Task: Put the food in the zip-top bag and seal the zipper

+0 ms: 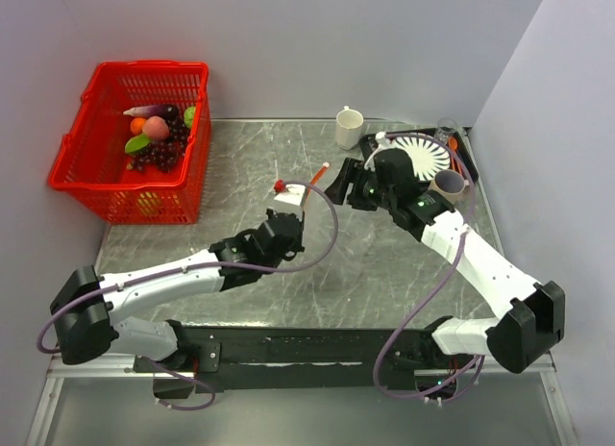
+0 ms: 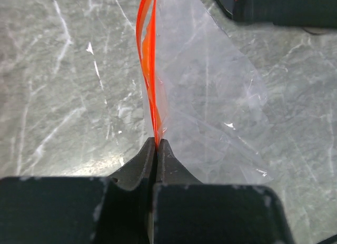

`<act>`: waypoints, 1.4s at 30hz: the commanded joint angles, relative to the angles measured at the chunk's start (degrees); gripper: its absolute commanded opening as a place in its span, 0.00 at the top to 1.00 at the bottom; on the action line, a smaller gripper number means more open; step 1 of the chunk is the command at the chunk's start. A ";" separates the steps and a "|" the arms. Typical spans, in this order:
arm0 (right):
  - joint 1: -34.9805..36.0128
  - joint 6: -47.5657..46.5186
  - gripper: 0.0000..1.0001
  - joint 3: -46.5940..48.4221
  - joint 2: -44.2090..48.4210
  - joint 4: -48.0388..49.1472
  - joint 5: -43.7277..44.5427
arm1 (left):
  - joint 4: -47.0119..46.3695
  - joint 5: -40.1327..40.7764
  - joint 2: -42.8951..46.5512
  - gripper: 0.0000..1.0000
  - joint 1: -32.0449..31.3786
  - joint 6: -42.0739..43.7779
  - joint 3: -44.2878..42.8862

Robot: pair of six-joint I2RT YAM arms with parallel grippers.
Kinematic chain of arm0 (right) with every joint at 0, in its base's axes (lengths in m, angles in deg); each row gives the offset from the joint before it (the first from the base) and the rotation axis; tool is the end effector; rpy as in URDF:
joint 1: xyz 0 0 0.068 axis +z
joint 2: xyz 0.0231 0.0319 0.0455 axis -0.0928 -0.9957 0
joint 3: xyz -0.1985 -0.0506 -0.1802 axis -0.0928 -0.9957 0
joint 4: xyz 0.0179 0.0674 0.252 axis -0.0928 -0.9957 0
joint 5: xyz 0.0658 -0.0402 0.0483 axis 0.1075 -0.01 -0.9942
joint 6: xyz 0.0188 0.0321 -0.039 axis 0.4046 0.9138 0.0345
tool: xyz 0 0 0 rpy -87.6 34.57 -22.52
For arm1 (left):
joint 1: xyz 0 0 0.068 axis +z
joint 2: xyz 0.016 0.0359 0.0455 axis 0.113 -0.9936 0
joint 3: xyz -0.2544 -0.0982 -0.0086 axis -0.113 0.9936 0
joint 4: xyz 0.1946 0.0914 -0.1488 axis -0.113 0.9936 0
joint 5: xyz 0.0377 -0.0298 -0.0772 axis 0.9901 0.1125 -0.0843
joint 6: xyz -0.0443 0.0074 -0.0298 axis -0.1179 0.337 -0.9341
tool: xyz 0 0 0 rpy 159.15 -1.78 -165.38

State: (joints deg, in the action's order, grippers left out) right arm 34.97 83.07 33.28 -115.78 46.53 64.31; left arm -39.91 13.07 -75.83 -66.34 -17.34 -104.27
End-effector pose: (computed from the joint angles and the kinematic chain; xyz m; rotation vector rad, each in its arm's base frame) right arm 0.2482 0.1462 0.3328 -0.0036 2.1869 0.7784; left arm 0.1625 -0.2408 0.2871 0.2193 1.9603 -0.3910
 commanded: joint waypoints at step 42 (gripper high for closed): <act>-0.38 -0.40 1.00 11.82 -5.83 -2.94 -8.71 | -7.14 3.39 16.98 0.01 -9.76 -0.77 0.21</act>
State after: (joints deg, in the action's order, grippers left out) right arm 34.95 87.31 44.41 -126.41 40.34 55.74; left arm -44.72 22.82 -65.40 -77.16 -14.06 -102.35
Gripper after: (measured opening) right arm 0.010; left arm 0.893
